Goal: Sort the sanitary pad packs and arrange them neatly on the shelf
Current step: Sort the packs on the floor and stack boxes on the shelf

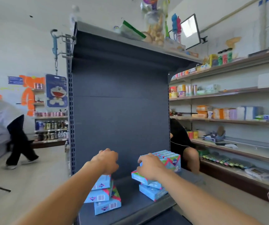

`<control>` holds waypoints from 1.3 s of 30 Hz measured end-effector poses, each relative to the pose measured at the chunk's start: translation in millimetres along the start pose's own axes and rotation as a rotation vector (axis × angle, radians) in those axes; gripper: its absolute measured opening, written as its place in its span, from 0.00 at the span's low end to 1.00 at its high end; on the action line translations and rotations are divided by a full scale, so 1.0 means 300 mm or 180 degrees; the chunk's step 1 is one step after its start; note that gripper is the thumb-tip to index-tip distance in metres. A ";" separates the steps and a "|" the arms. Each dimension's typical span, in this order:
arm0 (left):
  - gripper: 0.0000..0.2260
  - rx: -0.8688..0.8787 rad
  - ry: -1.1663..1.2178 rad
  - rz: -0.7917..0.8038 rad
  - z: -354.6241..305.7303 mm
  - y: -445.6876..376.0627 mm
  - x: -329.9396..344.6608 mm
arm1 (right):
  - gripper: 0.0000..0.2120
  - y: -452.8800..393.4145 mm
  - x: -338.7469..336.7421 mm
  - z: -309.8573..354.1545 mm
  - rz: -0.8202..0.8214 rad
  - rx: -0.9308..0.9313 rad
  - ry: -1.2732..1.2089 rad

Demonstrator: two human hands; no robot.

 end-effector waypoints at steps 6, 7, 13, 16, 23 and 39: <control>0.16 -0.0485 -0.0095 0.0077 0.259 0.072 -0.017 | 0.19 -0.015 0.066 0.188 0.0097 -0.0318 -0.0181; 0.16 -0.0562 -0.0085 0.0095 0.295 0.075 -0.007 | 0.19 -0.017 0.081 0.204 0.0130 -0.0344 -0.0205; 0.22 -0.0873 0.0170 0.0190 0.420 0.069 0.100 | 0.20 -0.051 0.193 0.233 0.0251 -0.0384 -0.0325; 0.26 -0.1111 0.0561 0.0082 0.480 0.029 0.171 | 0.21 -0.080 0.270 0.221 0.0332 -0.0325 -0.0402; 0.31 -0.1880 0.1679 -0.0108 0.593 -0.078 0.362 | 0.20 -0.170 0.466 0.144 0.0701 0.0103 -0.0836; 0.09 -0.2173 0.4389 -0.1215 0.771 -0.061 0.313 | 0.34 -0.290 0.630 0.233 0.1011 0.0408 -0.1719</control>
Point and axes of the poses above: each hand's wrist, its own y-axis away from the middle knuckle, its own x-axis out of the palm, z = x × y, the point moved 10 cm from there along -y, towards the middle knuckle, and after that the axes turned 11 degrees about y, right-handed, at the moved point
